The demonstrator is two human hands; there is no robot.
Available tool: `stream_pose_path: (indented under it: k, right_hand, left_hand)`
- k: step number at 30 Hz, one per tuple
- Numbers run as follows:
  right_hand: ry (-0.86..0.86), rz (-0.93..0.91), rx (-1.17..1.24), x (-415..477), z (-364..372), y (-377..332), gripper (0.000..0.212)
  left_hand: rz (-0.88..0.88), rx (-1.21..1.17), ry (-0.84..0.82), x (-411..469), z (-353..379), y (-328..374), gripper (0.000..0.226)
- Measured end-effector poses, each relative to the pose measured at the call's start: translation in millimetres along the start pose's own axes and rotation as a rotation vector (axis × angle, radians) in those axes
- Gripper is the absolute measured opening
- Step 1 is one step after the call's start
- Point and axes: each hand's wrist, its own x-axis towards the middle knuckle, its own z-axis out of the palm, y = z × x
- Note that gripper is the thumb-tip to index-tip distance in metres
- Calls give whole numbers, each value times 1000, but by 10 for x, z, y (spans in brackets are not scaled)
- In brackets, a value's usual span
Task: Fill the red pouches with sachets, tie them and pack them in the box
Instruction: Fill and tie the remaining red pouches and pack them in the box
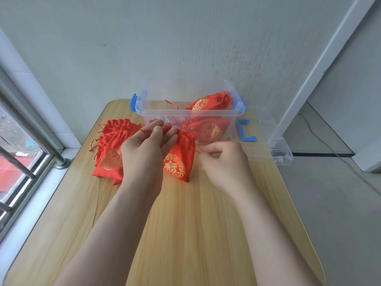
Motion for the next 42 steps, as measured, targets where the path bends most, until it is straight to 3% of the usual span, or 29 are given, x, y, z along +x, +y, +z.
stream_pose_path:
  k: [5,10,14,18,22,29,33,36,39,42]
  right_hand:
    - [51,49,87,20,-19,6,21]
    - [217,185,669,81,-119,-45,13]
    - [261,449,1144,120,-140,-59,19]
    - [241,555,1397,123,-116,-41,31]
    - [287,602,1350,126,-93,-38,30]
    - [302,616,1312,139,-81,-25,36]
    - [111,498,1217,140,-74,-90,26]
    - [-42,348,1102,133,-53,-143,17]
    - [-118,244,1022,90,-41,-201,23]
    - [-143,127,961,51,-28,-207,37]
  left_hand:
    - [21,-8,16,-10,8,-27,33]
    - [46,52,68,-2,-25,-10,34]
    - [-3,79,113,16,-53,-20,36]
    - [-171,-115,130,33,-39,-27,39]
    - [-265,-284,142,87,-19,-7,37]
    - [-265,-147,8,109,-46,33,37]
    - [-215,48,-54,84,-66,21,30]
    - [-187,195,-130,52,-7,37,4]
    - [-166,261,-168,25,37,15,24]
    - [-112,379,-324,-21,20,-3,20]
